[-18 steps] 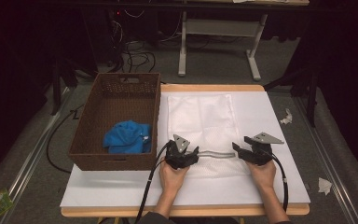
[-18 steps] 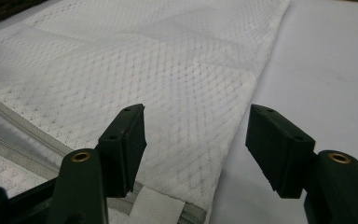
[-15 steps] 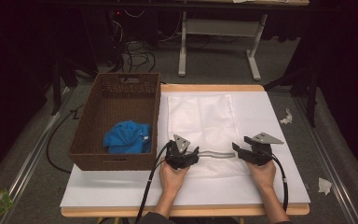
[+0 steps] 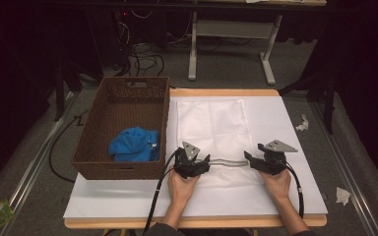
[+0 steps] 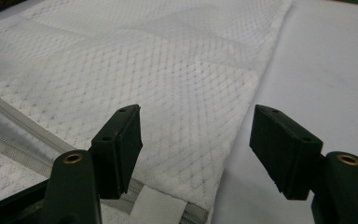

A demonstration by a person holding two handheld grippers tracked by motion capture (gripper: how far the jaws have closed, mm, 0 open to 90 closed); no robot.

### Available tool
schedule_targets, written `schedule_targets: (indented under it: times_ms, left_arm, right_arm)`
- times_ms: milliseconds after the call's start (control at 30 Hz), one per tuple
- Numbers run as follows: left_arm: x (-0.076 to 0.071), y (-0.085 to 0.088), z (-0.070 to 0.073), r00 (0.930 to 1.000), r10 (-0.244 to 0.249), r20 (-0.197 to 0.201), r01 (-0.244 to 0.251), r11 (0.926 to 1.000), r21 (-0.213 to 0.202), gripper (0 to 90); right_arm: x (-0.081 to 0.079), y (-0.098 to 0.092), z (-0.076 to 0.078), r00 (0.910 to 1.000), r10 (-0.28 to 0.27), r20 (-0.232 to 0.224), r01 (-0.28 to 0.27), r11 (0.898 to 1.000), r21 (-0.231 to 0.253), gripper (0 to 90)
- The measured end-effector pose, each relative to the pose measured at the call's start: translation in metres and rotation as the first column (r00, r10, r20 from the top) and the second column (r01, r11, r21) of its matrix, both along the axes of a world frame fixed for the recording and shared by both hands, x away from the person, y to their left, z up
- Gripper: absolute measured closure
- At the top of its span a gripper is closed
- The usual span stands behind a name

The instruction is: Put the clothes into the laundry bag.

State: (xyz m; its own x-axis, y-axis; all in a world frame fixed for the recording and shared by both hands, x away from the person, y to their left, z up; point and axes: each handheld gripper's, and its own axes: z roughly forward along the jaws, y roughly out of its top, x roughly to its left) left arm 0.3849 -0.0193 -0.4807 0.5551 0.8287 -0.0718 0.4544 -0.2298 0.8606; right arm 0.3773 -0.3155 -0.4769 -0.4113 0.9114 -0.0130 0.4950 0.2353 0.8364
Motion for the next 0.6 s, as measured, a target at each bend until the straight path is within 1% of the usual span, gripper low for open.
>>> schedule_targets:
  times_ms: [67, 100, 133, 167, 200, 267, 333, 367, 400, 433, 467, 500, 567, 600]
  left_arm:
    - [0.000, 0.000, 0.000, 1.0000, 0.001, -0.003, -0.001, 1.0000, -0.001, 27.8]
    - [0.000, 0.000, 0.000, 1.0000, 0.000, -0.004, 0.000, 1.0000, -0.007, 27.7]
    - [0.001, 0.001, 0.000, 1.0000, 0.000, -0.004, 0.000, 0.9999, -0.010, 27.7]
    - [0.001, 0.001, 0.000, 1.0000, -0.001, -0.006, 0.001, 0.9999, -0.011, 27.5]
    - [0.001, 0.001, 0.000, 1.0000, -0.002, -0.005, 0.002, 0.9999, -0.011, 27.5]
    - [0.001, 0.001, 0.000, 1.0000, -0.001, -0.004, 0.001, 1.0000, -0.010, 27.5]
    - [0.001, 0.001, 0.000, 1.0000, -0.001, -0.005, 0.001, 0.9999, -0.011, 27.5]
    - [0.001, 0.001, 0.000, 1.0000, 0.001, -0.006, -0.001, 1.0000, -0.010, 27.5]
    - [0.001, 0.001, 0.000, 1.0000, 0.001, -0.006, -0.001, 1.0000, -0.010, 27.6]
    - [0.001, 0.001, 0.000, 0.9999, 0.002, -0.011, -0.002, 0.9999, -0.010, 27.8]
    - [0.001, 0.001, 0.000, 0.9999, 0.002, -0.011, -0.002, 0.9999, -0.010, 27.9]
    - [0.001, 0.001, 0.000, 0.9999, 0.006, -0.014, -0.006, 0.9999, -0.010, 28.0]
    - [0.002, 0.001, 0.000, 0.9999, 0.007, -0.014, -0.007, 0.9999, -0.010, 28.0]
    - [0.002, 0.001, 0.000, 0.9999, 0.007, -0.013, -0.007, 0.9999, -0.010, 28.1]
  right_arm:
    - [0.001, -0.001, 0.000, 0.9997, -0.021, -0.014, 0.022, 0.999, 0.030, 36.3]
    - [0.002, -0.005, 0.000, 0.9995, -0.020, -0.025, 0.022, 0.998, 0.060, 36.8]
    - [0.002, -0.005, 0.000, 0.9995, -0.020, -0.025, 0.022, 0.998, 0.060, 36.8]
    - [0.003, -0.007, 0.000, 0.9993, -0.025, -0.027, 0.027, 0.996, 0.082, 36.8]
    - [0.003, -0.007, 0.000, 0.9994, -0.026, -0.024, 0.027, 0.996, 0.084, 36.6]
    - [0.003, -0.007, 0.000, 0.9996, -0.022, -0.017, 0.023, 0.997, 0.069, 35.6]
    - [0.002, -0.006, 0.000, 0.9994, -0.028, -0.021, 0.029, 0.997, 0.067, 35.5]
    - [0.003, -0.006, 0.000, 0.9995, -0.020, -0.024, 0.022, 0.997, 0.071, 38.7]
    - [0.003, -0.006, 0.000, 0.9995, -0.020, -0.024, 0.022, 0.997, 0.071, 38.7]
    - [0.003, -0.008, 0.001, 0.9995, -0.011, -0.030, 0.013, 0.996, 0.087, 40.2]
    - [0.003, -0.008, 0.001, 0.9995, -0.011, -0.030, 0.013, 0.996, 0.087, 40.2]
    - [0.004, -0.011, 0.001, 0.9993, -0.016, -0.035, 0.020, 0.993, 0.114, 39.5]
    - [0.004, -0.013, 0.001, 0.9992, -0.016, -0.037, 0.020, 0.993, 0.119, 39.7]
    - [0.004, -0.013, 0.001, 0.9993, -0.013, -0.036, 0.017, 0.994, 0.112, 39.9]
